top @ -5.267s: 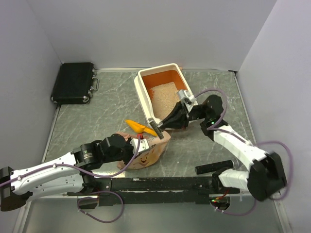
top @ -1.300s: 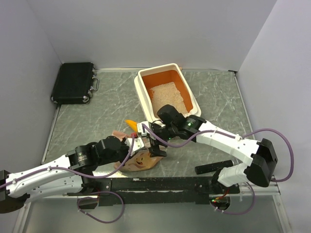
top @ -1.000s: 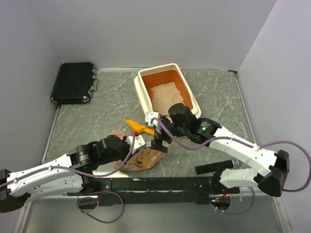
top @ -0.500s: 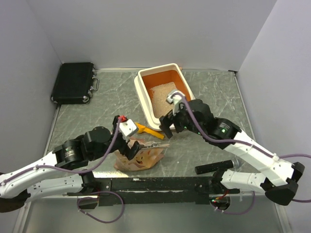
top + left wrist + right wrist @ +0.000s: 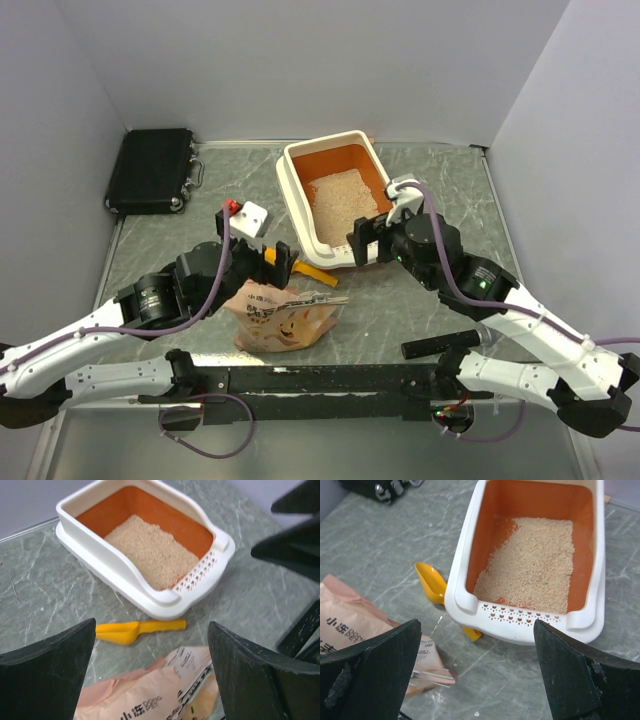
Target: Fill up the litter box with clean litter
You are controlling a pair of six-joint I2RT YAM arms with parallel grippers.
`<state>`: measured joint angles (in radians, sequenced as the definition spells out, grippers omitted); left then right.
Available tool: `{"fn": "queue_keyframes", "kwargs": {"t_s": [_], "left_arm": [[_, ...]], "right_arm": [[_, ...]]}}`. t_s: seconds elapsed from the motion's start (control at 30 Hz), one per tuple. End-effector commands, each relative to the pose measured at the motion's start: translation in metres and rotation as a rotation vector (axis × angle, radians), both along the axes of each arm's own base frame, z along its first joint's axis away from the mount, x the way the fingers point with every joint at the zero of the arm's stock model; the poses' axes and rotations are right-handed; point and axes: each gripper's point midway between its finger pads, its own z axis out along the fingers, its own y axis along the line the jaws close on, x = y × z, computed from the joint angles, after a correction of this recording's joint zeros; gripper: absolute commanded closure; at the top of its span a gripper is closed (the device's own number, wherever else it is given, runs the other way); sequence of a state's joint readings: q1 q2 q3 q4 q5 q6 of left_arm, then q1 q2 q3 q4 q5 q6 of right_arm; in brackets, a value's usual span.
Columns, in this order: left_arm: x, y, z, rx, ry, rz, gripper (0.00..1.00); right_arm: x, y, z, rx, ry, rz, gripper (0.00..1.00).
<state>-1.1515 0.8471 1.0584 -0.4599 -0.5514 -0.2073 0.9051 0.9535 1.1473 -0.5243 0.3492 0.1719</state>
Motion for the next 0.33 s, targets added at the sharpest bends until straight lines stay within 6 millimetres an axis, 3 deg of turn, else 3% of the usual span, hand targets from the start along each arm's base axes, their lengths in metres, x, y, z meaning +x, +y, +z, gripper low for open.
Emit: {"fn": "queue_keyframes", "kwargs": {"t_s": [0.0,0.13,0.2,0.23,0.3], "left_arm": [[0.013,-0.004,0.041,-0.132,-0.019,0.095,0.03],[0.020,-0.008,0.049,-0.112,-0.022,0.123,0.03],[0.022,-0.012,0.050,-0.116,-0.019,0.116,0.03],[0.021,-0.014,0.049,-0.120,-0.016,0.110,0.03],[0.020,-0.016,0.050,-0.139,-0.015,0.100,0.03]], "right_arm": [[0.007,-0.010,0.024,0.109,-0.085,-0.078,0.00],[0.004,-0.014,0.028,0.092,-0.082,-0.075,0.00],[-0.003,-0.011,0.041,0.165,-0.150,-0.019,0.00],[0.000,-0.016,0.049,0.188,-0.161,-0.058,0.00],[0.011,-0.026,0.040,0.159,-0.114,-0.176,0.00]]}}
